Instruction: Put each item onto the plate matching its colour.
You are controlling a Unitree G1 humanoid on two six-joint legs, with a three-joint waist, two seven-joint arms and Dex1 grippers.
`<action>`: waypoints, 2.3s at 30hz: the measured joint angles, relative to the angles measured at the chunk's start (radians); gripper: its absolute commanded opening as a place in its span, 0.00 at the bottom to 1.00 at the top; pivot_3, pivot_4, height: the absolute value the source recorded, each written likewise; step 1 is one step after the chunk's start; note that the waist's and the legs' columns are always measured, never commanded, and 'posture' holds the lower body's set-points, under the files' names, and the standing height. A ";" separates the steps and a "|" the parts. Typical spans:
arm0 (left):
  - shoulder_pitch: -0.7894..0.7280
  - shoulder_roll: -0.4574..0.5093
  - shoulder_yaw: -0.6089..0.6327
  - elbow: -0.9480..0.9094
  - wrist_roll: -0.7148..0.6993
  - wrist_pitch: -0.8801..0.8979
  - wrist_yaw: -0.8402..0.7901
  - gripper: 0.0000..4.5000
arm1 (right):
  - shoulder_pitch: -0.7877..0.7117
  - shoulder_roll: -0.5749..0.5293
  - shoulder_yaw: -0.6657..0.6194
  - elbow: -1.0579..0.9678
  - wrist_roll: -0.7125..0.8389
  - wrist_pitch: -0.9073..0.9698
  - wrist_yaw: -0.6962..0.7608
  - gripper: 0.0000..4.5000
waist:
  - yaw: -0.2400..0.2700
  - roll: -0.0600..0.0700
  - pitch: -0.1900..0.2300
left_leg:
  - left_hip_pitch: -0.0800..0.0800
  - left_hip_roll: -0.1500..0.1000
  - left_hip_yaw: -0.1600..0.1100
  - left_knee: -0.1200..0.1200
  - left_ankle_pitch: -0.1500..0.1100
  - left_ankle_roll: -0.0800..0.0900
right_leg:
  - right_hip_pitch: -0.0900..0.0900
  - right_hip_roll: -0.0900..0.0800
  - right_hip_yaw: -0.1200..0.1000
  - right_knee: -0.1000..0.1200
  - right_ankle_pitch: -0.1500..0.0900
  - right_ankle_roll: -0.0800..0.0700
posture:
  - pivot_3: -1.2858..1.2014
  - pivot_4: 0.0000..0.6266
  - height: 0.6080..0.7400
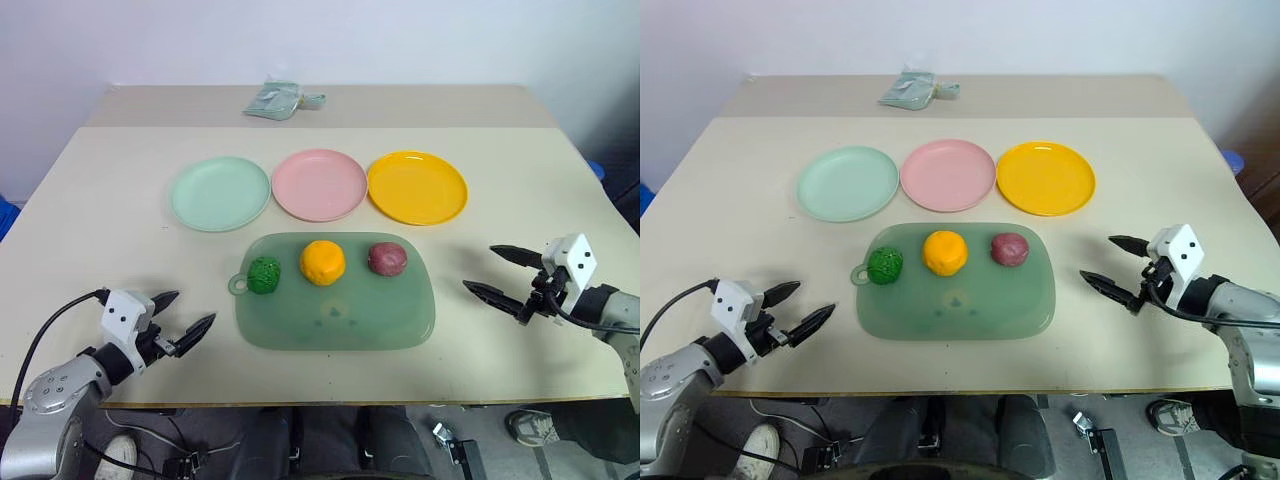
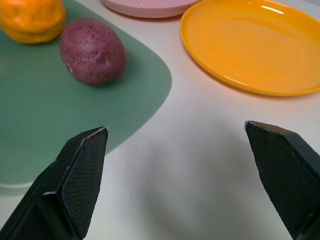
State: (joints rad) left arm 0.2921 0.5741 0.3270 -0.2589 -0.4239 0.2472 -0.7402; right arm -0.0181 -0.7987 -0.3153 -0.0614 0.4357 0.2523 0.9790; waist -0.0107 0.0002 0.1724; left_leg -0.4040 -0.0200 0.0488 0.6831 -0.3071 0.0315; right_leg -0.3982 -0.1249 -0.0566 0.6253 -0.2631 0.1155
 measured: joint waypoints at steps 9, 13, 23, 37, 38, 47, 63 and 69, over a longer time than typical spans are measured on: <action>-0.012 -0.034 -0.002 -0.056 -0.019 0.032 0.035 1.00 | -0.056 0.023 0.038 0.000 -0.021 -0.011 -0.042 0.99 | 0.002 0.000 0.000 | 0.000 0.000 0.000 0.000 0.000 0.000 | 0.000 0.000 0.000 0.000 0.001 0.001 | 0.52 0.24 1.00; -0.039 -0.042 -0.031 -0.105 -0.070 0.090 0.033 1.00 | -0.058 0.055 0.037 0.014 -0.030 -0.041 -0.062 0.99 | 0.002 0.000 0.000 | 0.000 0.000 0.000 0.000 0.000 0.000 | 0.000 0.000 0.000 0.000 0.001 0.002 | 0.52 0.24 1.00; -0.217 0.001 -0.205 -0.117 -0.028 0.114 -0.012 1.00 | 0.092 0.068 0.022 -0.075 0.003 -0.047 -0.035 0.99 | 0.003 0.002 -0.001 | 0.000 -0.001 0.000 0.000 0.000 0.000 | 0.001 0.001 0.000 0.000 0.001 0.002 | 0.52 0.24 1.00; -0.389 -0.036 -0.314 0.104 0.064 0.065 -0.048 0.58 | 0.295 0.085 0.037 -0.393 0.048 -0.011 -0.049 1.00 | 0.025 0.002 -0.002 | 0.000 -0.001 -0.001 0.001 0.001 0.000 | 0.001 0.002 0.000 0.001 0.001 0.003 | 0.52 0.24 1.00; -0.390 -0.037 -0.314 0.104 0.064 0.065 -0.049 0.49 | 0.299 0.088 0.038 -0.396 0.048 -0.010 -0.053 1.00 | 0.025 0.002 -0.002 | 0.000 -0.001 -0.001 0.001 0.001 0.000 | 0.001 0.002 0.000 0.001 0.001 0.003 | 0.52 0.24 1.00; -0.409 -0.081 -0.284 0.096 0.024 0.103 -0.008 0.41 | 0.268 0.095 0.071 -0.410 0.050 0.030 -0.092 1.00 | 0.025 0.002 -0.001 | 0.000 -0.001 -0.001 0.002 0.001 0.000 | 0.001 0.002 -0.001 0.001 0.001 0.003 | 0.52 0.24 1.00; -1.013 -0.205 -0.196 0.770 0.258 0.040 0.481 0.99 | 0.130 0.112 0.146 -0.374 0.045 0.028 -0.091 1.00 | 0.023 -0.003 0.000 | 0.000 -0.002 0.000 0.003 0.002 0.000 | 0.001 0.007 -0.003 0.004 0.001 0.004 | 0.52 0.24 1.00; -0.981 -0.195 -0.177 0.751 0.258 -0.007 0.464 0.99 | 0.130 0.118 0.143 -0.374 0.039 0.018 -0.119 1.00 | 0.024 -0.005 0.000 | 0.000 -0.002 0.000 0.004 0.002 -0.001 | 0.001 0.007 -0.003 0.004 0.001 0.004 | 0.52 0.24 1.00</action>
State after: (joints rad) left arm -0.6886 0.3795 0.1496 0.4926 -0.1659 0.2401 -0.2759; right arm 0.1114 -0.6809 -0.1719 -0.4358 0.4748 0.2705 0.8600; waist 0.0133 -0.0043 0.1729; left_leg -0.4044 -0.0221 0.0491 0.6871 -0.3051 0.0310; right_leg -0.3970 -0.1182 -0.0592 0.6293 -0.2618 0.1194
